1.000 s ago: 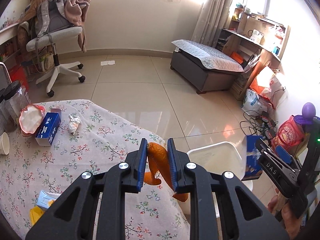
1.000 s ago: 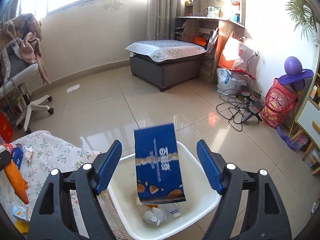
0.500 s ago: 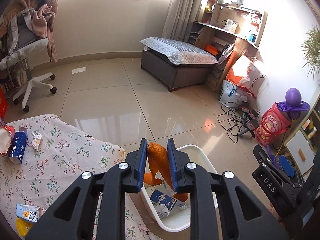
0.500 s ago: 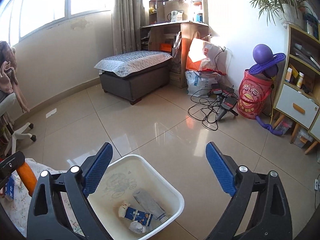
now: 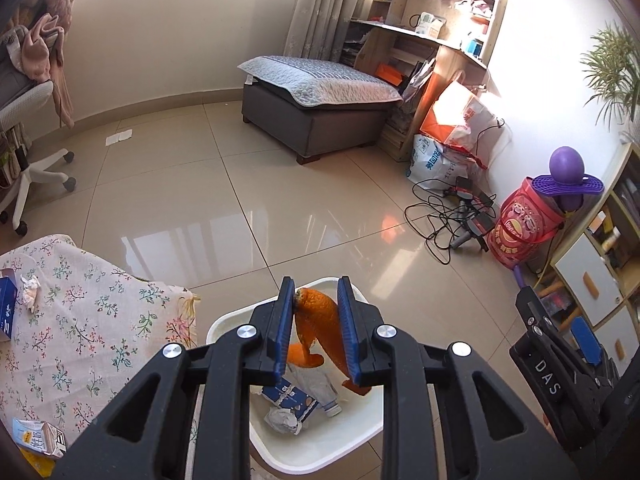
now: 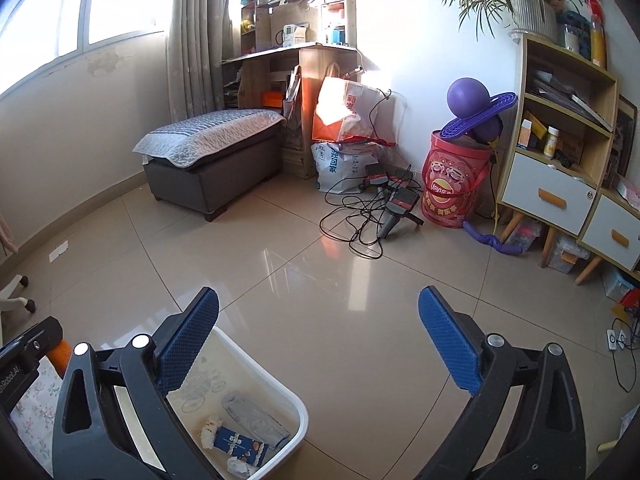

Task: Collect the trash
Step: 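Open the right gripper over the bin while the left gripper drops the peel in, then move both tools back over the table toward the cups, then grasp the red-rimmed noodle cup with the right gripper while the left gripper approaches the paper cup, then grasp the white paper cup with the left gripper while the right gripper holds the noodle cup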

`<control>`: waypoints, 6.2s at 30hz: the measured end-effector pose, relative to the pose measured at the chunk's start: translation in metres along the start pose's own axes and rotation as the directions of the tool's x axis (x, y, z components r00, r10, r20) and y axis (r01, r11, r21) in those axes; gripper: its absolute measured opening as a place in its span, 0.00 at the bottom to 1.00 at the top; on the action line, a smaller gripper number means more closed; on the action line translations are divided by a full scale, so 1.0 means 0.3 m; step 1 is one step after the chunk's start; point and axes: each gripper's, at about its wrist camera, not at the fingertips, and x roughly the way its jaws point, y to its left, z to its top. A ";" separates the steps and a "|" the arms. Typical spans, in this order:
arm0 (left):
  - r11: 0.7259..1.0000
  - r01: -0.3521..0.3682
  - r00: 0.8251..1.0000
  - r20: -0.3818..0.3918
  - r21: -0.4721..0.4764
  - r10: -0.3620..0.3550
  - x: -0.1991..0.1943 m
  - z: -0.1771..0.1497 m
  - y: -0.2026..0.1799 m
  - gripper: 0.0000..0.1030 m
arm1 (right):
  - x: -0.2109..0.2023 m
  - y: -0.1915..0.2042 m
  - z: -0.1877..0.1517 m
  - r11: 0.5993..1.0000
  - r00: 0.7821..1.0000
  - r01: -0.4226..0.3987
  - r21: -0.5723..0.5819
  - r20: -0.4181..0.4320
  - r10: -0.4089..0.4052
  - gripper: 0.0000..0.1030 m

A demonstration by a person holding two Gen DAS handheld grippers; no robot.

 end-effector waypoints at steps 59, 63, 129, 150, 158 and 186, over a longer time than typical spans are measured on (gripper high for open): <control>0.793 -0.518 0.836 0.008 -0.322 0.549 -0.491 -0.330 0.915 0.87 | -0.477 0.856 -0.334 0.792 0.899 -0.414 -0.448 -0.065 0.433 0.93; 0.768 -0.540 0.820 -0.011 -0.344 0.572 -0.530 -0.366 0.991 0.87 | -0.521 0.922 -0.372 0.757 0.880 -0.451 -0.472 -0.091 0.467 0.93; 0.421 -0.435 0.857 -0.222 -0.796 0.465 -0.835 -0.637 1.816 0.87 | -0.533 1.875 -0.703 0.624 0.356 -0.775 0.100 -0.746 0.563 0.74; 0.333 -0.738 0.658 -0.514 -0.587 0.551 -0.655 -0.588 2.136 0.87 | -0.570 1.456 -0.601 0.460 0.490 -0.858 -0.229 -0.635 0.598 0.74; 0.414 -0.780 0.626 -0.563 -0.470 0.540 -0.555 -0.605 2.196 0.90 | -0.599 1.398 -0.650 0.385 0.490 -0.870 -0.308 -0.623 0.610 0.74; 0.591 -0.643 0.757 -0.291 -0.487 0.585 -0.639 -0.440 1.818 0.76 | -0.586 1.201 -0.510 0.423 0.499 -0.865 -0.270 -0.541 0.677 0.74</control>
